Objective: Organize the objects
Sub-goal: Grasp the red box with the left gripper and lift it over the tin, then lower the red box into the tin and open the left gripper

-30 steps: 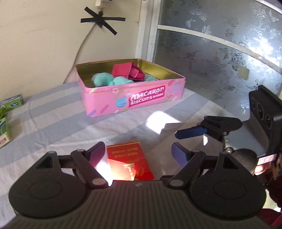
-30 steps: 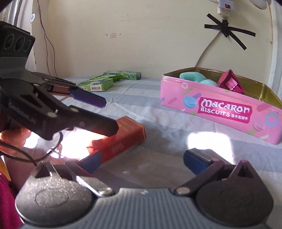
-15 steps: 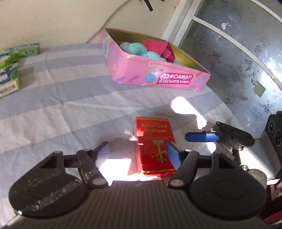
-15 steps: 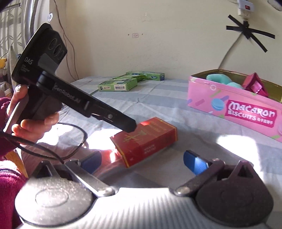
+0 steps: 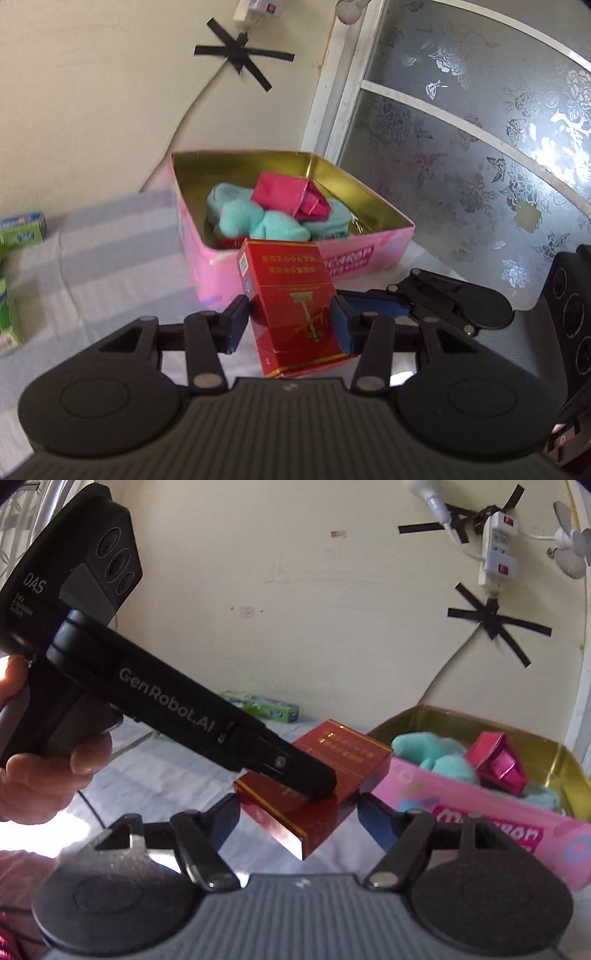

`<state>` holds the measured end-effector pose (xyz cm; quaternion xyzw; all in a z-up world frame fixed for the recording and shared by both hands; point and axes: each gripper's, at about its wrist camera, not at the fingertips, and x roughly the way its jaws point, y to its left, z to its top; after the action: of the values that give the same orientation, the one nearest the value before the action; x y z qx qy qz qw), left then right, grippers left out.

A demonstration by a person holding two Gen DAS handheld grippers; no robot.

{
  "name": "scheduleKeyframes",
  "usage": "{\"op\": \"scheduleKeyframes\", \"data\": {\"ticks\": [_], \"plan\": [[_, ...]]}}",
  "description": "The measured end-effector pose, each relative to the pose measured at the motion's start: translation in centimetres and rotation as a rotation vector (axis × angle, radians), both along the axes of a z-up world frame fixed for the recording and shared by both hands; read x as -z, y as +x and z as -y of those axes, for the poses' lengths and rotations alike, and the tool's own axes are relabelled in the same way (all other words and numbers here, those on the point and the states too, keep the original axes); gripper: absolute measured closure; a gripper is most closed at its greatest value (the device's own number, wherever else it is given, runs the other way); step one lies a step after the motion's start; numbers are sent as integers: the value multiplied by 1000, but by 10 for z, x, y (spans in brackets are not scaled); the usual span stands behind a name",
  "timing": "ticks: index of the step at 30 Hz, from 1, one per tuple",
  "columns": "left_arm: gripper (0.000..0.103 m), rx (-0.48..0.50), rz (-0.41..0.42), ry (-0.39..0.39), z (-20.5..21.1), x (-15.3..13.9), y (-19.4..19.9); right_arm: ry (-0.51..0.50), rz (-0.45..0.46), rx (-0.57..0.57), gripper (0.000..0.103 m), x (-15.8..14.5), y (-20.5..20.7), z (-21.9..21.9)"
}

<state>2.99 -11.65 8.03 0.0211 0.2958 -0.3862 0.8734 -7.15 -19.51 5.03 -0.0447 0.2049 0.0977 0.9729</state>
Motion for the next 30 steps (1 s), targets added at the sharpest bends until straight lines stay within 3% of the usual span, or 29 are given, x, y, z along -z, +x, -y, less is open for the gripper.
{"op": "scheduleKeyframes", "data": {"ticks": [5,11,13,16,18,20,30], "plan": [[50,-21,47,29,32,-15,55,16,19,52,30,-15,51,31],[50,-37,-17,38,87,-12,105,65,-58,121,30,-15,111,84],[48,-55,-42,52,104,-7,120,71,-82,174,30,-12,128,98],[37,-125,-29,77,113,0,133,0,-58,356,21,-7,148,114],[33,-139,-35,45,107,1,132,7,-39,405,15,-5,148,121],[32,-143,-14,43,101,0,123,44,-17,399,14,-1,141,122],[32,-220,111,85,69,-11,67,43,26,395,14,1,98,87]]}}
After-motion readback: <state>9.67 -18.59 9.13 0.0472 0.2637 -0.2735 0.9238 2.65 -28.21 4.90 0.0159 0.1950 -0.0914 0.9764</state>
